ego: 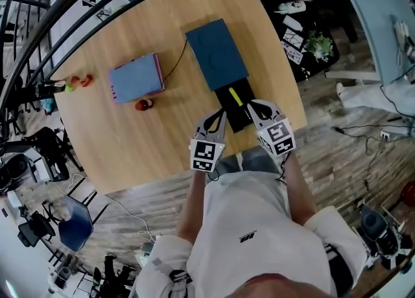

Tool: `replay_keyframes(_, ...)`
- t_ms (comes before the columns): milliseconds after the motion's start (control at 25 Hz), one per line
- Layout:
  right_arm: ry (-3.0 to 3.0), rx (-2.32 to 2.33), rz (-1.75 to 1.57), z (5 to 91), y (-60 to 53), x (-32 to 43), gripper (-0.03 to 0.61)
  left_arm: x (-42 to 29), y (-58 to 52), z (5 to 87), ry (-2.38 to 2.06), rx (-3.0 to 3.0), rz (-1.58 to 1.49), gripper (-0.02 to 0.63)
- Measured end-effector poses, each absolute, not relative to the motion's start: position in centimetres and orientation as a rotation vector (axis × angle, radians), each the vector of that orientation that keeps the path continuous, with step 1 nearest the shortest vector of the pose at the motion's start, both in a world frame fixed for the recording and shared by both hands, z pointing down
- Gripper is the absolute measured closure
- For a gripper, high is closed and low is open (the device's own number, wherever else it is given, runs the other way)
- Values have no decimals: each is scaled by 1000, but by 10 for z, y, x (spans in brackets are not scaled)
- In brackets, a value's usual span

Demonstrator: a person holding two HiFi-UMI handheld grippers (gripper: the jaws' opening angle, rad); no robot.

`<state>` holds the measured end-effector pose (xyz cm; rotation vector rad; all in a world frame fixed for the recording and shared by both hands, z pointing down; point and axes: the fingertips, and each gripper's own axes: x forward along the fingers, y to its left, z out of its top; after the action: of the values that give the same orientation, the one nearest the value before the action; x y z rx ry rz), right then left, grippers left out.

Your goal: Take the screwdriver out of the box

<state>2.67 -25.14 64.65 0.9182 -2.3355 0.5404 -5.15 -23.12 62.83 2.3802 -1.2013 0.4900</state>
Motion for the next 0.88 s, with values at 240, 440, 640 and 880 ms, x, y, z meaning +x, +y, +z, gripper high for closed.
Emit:
replay_keyframes(240,-2286,890,570,671,-252,21,583,-47,-235,645,-1146,2372,507,601)
replay_keyframes(440,-2243,856,589,691,-252,15,581,-44,-238,655,-1121,2371,524,601)
replay_keyframes(640,-2182,811,591,707,-250,9,560,-45,-240,658,-1111,2369,519,601)
replay_keyframes(880,-2133,773,591,721,-250,-1,537,-48,-239,662,-1106,2373,544,601)
